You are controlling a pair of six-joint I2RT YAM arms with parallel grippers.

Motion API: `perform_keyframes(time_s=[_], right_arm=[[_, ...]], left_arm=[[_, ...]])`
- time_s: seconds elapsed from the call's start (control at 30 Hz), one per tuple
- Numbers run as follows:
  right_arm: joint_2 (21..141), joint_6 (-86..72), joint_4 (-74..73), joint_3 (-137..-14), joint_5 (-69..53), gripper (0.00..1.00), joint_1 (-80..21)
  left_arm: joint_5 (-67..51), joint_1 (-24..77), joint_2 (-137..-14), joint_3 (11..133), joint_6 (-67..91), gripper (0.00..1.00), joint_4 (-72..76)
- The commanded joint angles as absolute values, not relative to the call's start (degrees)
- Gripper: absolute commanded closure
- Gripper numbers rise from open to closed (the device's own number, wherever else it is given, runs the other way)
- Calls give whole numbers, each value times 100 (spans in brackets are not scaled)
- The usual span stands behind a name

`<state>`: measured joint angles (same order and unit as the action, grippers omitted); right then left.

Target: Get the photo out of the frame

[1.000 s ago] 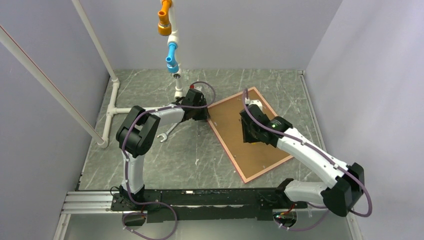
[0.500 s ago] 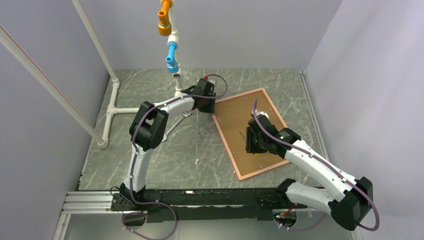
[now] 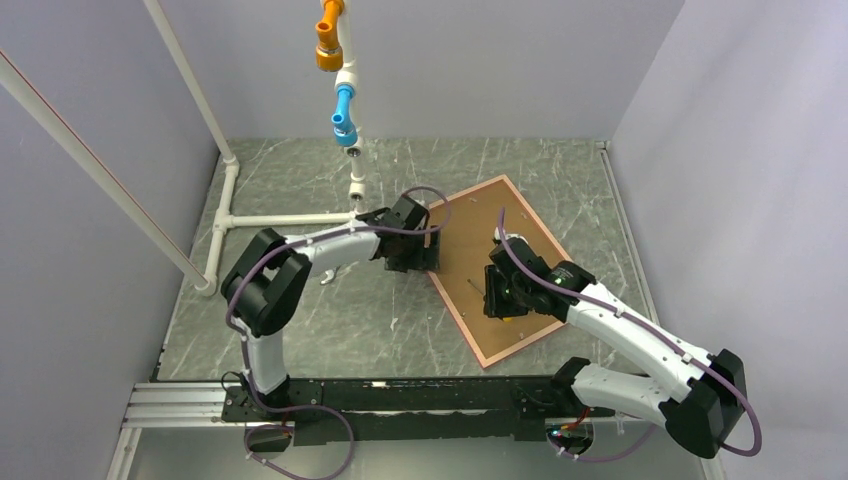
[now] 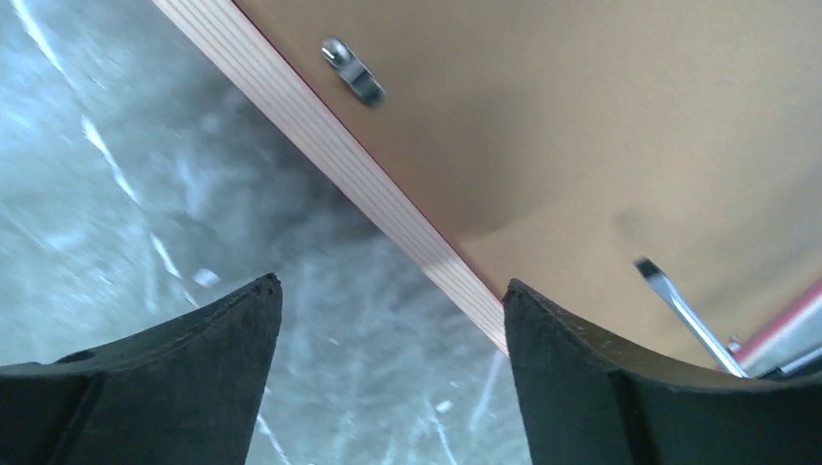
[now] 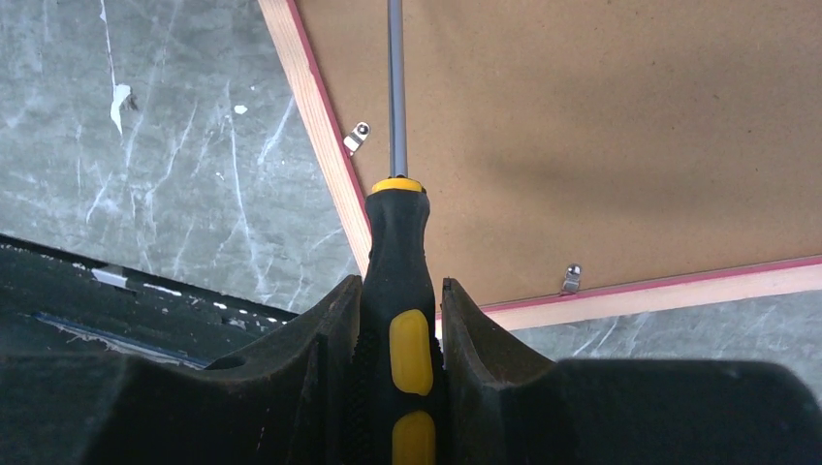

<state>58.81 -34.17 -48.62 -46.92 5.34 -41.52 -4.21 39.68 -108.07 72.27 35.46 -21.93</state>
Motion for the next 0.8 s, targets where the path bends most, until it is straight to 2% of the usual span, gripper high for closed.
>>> perform_keyframes(time_s=[0.0,0.07,0.33,0.5,0.7,0.77], right_arm=[[5834,-3526,-4728,-4698,501,100,-4177],[5823,-3524,-4754,-4717,509,100,-4192],[5762,-3527,-4722,-4711,545,100,-4188],[5660,-3571,-4804,-4725,528,100,-4209],[5651,-3558,-4875,-4686,348,100,-4289],[5666,-3572,-4903,-4686,353,100,-4345]], left_arm=[[-24,4242,-10172,7069,4527,4,-2167],[-18,4284,-10038,6892,4911,2,-2169],[-119,4645,-9838,6208,6841,6,-1656],[-157,4743,-10254,6502,7384,9,-2017],[198,4832,-11011,7236,7238,19,-2779],[324,4817,-11174,7365,7117,26,-2914]])
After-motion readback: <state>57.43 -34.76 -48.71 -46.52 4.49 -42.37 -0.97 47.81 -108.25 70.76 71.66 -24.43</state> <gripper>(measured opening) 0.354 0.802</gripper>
